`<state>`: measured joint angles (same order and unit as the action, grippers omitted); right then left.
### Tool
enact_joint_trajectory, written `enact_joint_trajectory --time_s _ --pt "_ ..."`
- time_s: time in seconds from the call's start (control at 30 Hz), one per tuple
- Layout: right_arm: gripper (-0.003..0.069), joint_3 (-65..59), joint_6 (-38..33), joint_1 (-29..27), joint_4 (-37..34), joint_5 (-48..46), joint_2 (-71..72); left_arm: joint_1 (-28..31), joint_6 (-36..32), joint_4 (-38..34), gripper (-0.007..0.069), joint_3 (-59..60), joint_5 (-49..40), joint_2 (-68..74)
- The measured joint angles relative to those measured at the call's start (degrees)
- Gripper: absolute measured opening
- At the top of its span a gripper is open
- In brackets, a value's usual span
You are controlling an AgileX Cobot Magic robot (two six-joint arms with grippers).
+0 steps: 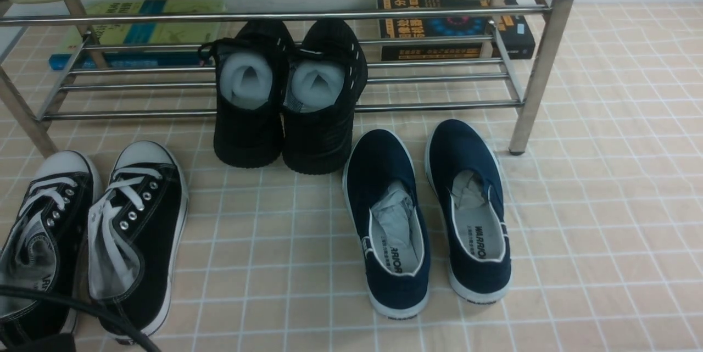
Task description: Take the shoes off the shelf from the light coffee tablecloth by hand.
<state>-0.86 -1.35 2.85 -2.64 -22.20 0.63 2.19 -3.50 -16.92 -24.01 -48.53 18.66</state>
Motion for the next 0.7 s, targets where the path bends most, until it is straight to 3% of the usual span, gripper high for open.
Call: enact_joint_trajectory --time_s 0.43,0.63,0.7 --pt "0.024 0.0 0.0 0.0 0.0 0.0 0.0 0.0 0.0 7.59 0.0003 0.41 12.93 -0.48" --pt "0.024 0.0 0.0 0.0 0.0 0.0 0.0 0.0 0.48 9.68 0.0007 6.41 18.68 -2.8" --pt "0.024 0.0 0.0 0.0 0.0 0.0 0.0 0.0 4.13 13.61 0.0011 11.79 21.3 -6.91"
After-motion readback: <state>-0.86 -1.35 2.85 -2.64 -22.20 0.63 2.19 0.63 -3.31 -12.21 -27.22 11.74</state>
